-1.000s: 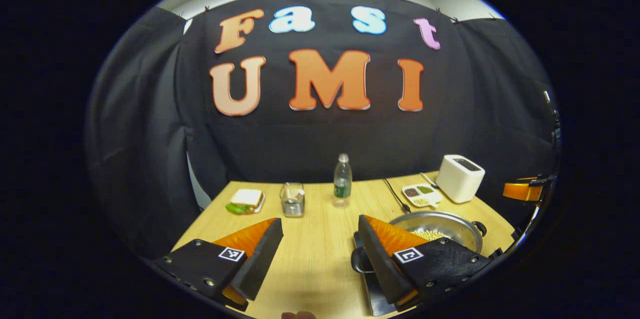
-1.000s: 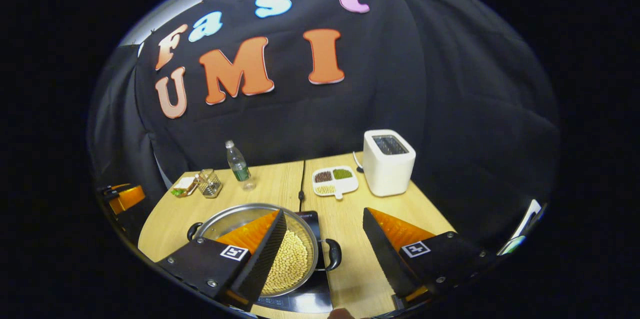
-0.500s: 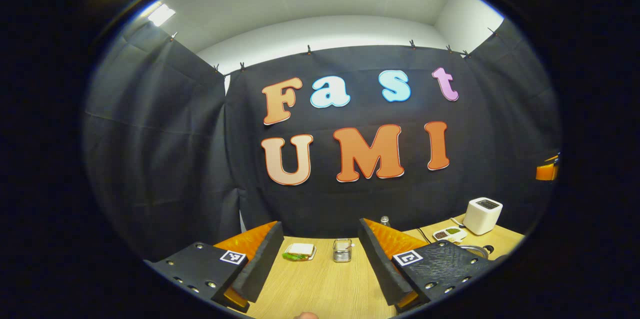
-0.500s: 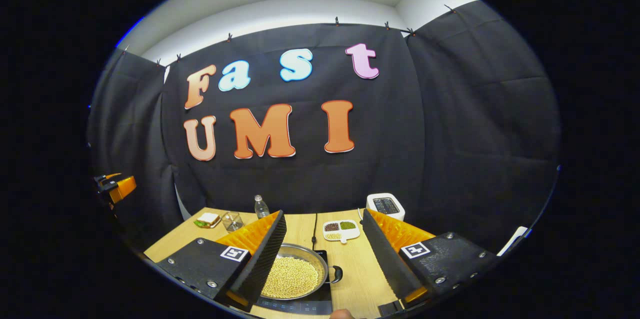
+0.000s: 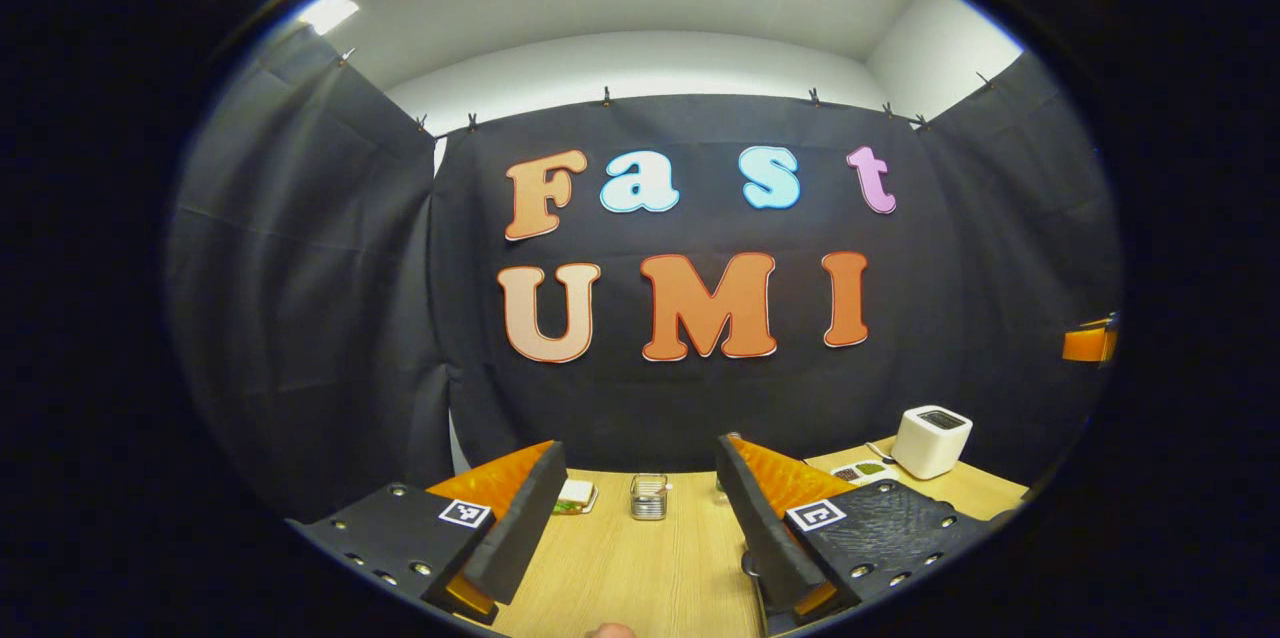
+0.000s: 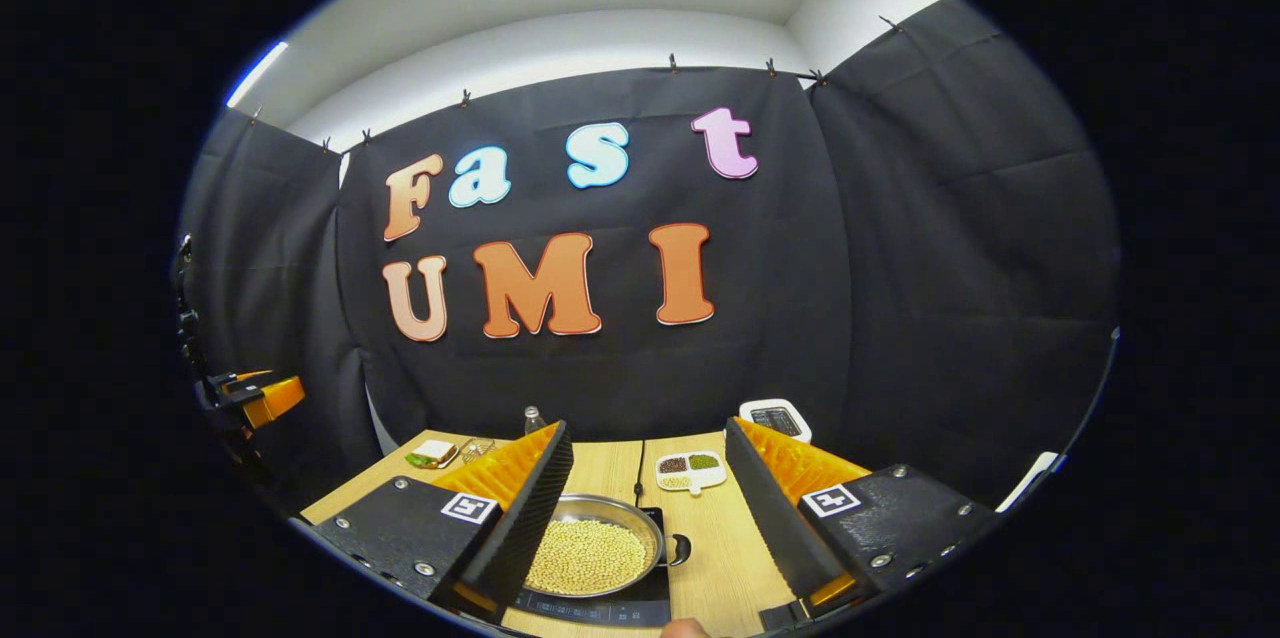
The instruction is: First push the handle of the pot to place it horizontally, then grasp the pot with both hands and set it on the induction cooktop.
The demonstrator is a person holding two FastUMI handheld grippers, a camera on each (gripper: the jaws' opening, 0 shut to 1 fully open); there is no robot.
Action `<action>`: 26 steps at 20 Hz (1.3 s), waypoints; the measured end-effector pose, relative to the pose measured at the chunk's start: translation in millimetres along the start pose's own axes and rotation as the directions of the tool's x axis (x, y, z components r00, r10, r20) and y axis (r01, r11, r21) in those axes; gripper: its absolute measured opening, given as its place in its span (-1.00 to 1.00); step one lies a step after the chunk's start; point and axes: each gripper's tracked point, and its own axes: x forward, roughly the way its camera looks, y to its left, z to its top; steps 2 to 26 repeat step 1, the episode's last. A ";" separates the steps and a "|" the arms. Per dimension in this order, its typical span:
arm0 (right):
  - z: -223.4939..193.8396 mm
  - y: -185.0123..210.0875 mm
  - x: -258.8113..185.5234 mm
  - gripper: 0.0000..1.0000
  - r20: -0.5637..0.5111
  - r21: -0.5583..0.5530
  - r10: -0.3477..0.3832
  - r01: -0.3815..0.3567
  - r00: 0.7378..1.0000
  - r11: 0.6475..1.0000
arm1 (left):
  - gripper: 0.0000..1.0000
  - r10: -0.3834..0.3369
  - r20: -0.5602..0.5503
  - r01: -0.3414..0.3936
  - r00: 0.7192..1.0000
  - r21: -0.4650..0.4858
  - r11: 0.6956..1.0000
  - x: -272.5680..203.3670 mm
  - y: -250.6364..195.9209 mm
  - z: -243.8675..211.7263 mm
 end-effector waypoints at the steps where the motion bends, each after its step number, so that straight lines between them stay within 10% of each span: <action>1: -0.4 -0.4 1.7 1.00 -0.001 -0.003 -0.001 0.001 1.000 1.000 | 0.82 -0.003 0.002 0.003 1.000 -0.009 1.000 -0.1 -0.3 1.2; 26: -0.4 -0.4 1.7 1.00 -0.001 -0.003 -0.001 0.001 1.000 1.000 | 0.82 -0.003 0.002 0.003 1.000 -0.009 1.000 -0.1 -0.3 1.2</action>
